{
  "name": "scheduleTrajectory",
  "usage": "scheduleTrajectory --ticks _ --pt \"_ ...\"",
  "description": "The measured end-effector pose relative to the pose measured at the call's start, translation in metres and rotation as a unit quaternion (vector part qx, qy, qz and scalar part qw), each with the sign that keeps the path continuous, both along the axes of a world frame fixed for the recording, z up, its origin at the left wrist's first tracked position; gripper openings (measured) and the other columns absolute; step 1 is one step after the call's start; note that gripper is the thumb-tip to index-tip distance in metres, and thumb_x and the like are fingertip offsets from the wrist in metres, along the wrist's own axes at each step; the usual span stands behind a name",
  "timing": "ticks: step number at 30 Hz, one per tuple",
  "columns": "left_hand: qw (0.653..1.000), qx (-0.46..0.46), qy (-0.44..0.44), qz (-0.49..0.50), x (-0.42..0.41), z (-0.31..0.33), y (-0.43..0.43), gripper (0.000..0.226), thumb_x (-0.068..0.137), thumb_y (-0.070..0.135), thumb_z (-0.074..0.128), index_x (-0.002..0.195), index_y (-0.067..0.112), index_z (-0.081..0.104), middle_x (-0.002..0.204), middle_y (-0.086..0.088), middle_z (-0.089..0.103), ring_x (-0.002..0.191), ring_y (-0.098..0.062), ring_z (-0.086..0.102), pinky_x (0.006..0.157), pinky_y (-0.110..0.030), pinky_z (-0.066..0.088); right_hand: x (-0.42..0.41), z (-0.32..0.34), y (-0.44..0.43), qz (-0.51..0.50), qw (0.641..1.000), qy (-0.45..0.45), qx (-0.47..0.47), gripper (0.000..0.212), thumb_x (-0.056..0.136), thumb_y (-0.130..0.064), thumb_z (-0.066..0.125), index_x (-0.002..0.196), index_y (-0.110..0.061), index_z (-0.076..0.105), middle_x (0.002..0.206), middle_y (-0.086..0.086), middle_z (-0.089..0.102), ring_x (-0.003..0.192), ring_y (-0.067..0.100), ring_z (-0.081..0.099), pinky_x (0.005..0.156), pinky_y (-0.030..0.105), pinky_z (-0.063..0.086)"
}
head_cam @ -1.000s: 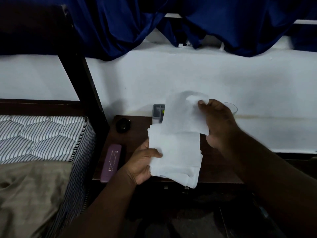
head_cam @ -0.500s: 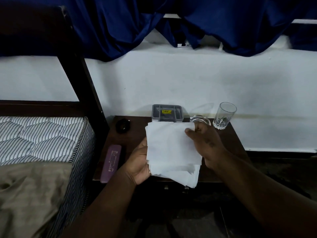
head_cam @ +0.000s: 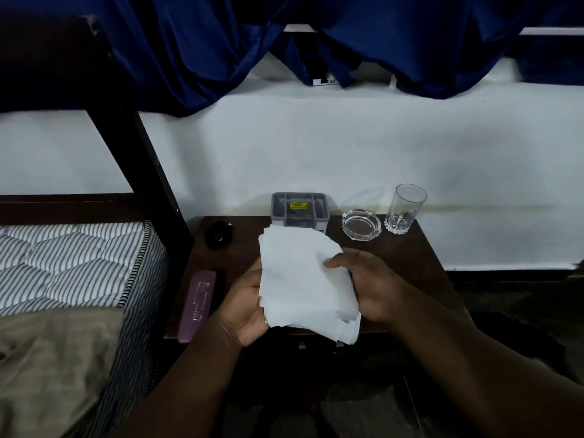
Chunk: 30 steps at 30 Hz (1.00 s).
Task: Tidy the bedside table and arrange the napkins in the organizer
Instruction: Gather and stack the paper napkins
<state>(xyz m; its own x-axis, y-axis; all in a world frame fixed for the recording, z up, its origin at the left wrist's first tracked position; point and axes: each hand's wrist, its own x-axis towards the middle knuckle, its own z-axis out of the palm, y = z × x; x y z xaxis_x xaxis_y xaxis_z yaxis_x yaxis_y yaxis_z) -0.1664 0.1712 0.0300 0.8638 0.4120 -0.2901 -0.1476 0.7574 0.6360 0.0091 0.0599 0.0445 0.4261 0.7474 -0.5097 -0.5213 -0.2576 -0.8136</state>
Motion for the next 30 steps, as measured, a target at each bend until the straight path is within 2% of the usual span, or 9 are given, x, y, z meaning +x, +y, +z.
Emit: scheduleTrajectory --ticks 2,5,9,11,14,16,20,25,30 --pt "0.999 -0.033 0.019 0.012 0.000 -0.001 0.004 0.042 0.096 0.037 0.047 0.118 0.011 0.072 0.103 -0.012 0.077 0.088 -0.028 0.076 0.072 -0.036 0.061 0.001 -0.004 0.003 -0.030 0.999 -0.036 0.016 0.049 0.070 0.005 0.072 0.119 0.005 0.064 0.121 0.030 0.068 0.100 0.045 0.069 0.094 0.065 0.051" --pt "0.999 -0.021 0.045 0.020 0.000 -0.005 0.007 0.052 0.100 0.050 0.043 0.124 0.015 0.074 0.122 -0.014 0.074 0.107 -0.031 0.073 0.085 -0.042 0.059 -0.003 -0.004 0.004 -0.072 0.989 -0.125 0.012 0.066 0.060 0.005 0.080 0.122 -0.009 0.061 0.112 0.020 0.073 0.101 0.042 0.071 0.086 0.063 0.057" --pt "0.986 0.089 0.139 0.028 0.004 -0.021 0.004 0.039 0.092 0.005 0.066 0.131 0.006 0.064 0.126 -0.020 0.071 0.112 -0.037 0.071 0.088 -0.051 0.061 -0.005 -0.007 0.002 -0.054 0.980 -0.189 0.012 0.072 0.071 0.011 0.078 0.130 -0.018 0.048 0.112 0.009 0.069 0.102 0.026 0.069 0.088 0.048 0.058" --pt "0.981 0.098 0.163 0.046 0.004 -0.027 0.004 0.039 0.088 -0.009 0.064 0.126 0.004 0.065 0.122 -0.022 0.072 0.103 -0.038 0.072 0.080 -0.051 0.063 0.004 -0.008 0.003 -0.081 0.984 -0.157 0.029 0.065 0.077 0.005 0.077 0.130 -0.019 0.050 0.113 0.013 0.070 0.099 0.027 0.069 0.089 0.048 0.056" --pt "0.978 0.083 0.169 0.088 0.002 -0.031 0.012 0.040 0.086 -0.014 0.062 0.122 0.003 0.066 0.120 -0.023 0.073 0.099 -0.038 0.072 0.074 -0.046 0.064 0.029 -0.015 0.003 -0.197 0.972 -0.129 -0.004 0.038 0.088 -0.002 0.066 0.122 -0.012 0.055 0.097 0.015 0.071 0.075 0.024 0.066 0.066 0.035 0.056" --pt "0.975 0.078 0.172 0.117 -0.001 -0.034 0.020 0.042 0.086 -0.014 0.063 0.124 0.003 0.065 0.120 -0.021 0.073 0.103 -0.038 0.071 0.073 -0.043 0.065 0.049 -0.031 -0.002 -0.247 0.947 -0.192 -0.076 0.029 0.090 -0.003 0.061 0.118 -0.008 0.059 0.090 0.012 0.068 0.064 0.019 0.061 0.054 0.029 0.051" --pt "0.971 0.068 0.169 0.154 -0.010 -0.037 0.038 0.050 0.087 -0.010 0.065 0.134 0.004 0.060 0.126 -0.019 0.071 0.118 -0.041 0.065 0.078 -0.040 0.064 0.071 -0.067 -0.012 -0.008 0.828 -0.494 -0.266 0.023 0.084 -0.022 0.071 0.106 -0.015 0.072 0.107 0.006 0.073 0.098 0.025 0.069 0.083 0.029 0.053" --pt "0.969 0.061 0.154 0.180 -0.013 -0.039 0.049 0.054 0.086 -0.010 0.065 0.138 0.005 0.059 0.130 -0.019 0.069 0.115 -0.038 0.067 0.070 -0.037 0.064 0.062 -0.081 -0.012 0.099 0.775 -0.568 -0.259 0.057 0.075 -0.046 0.081 0.121 -0.016 0.066 0.119 0.007 0.065 0.114 0.028 0.061 0.095 0.033 0.047" --pt "0.963 0.074 0.169 0.195 -0.014 -0.040 0.056 0.051 0.087 -0.009 0.066 0.135 0.005 0.061 0.127 -0.018 0.071 0.107 -0.033 0.070 0.073 -0.039 0.065 0.049 -0.077 -0.004 0.118 0.761 -0.573 -0.282 0.062 0.070 -0.051 0.084 0.120 -0.021 0.063 0.126 0.006 0.054 0.120 0.029 0.052 0.101 0.041 0.047"
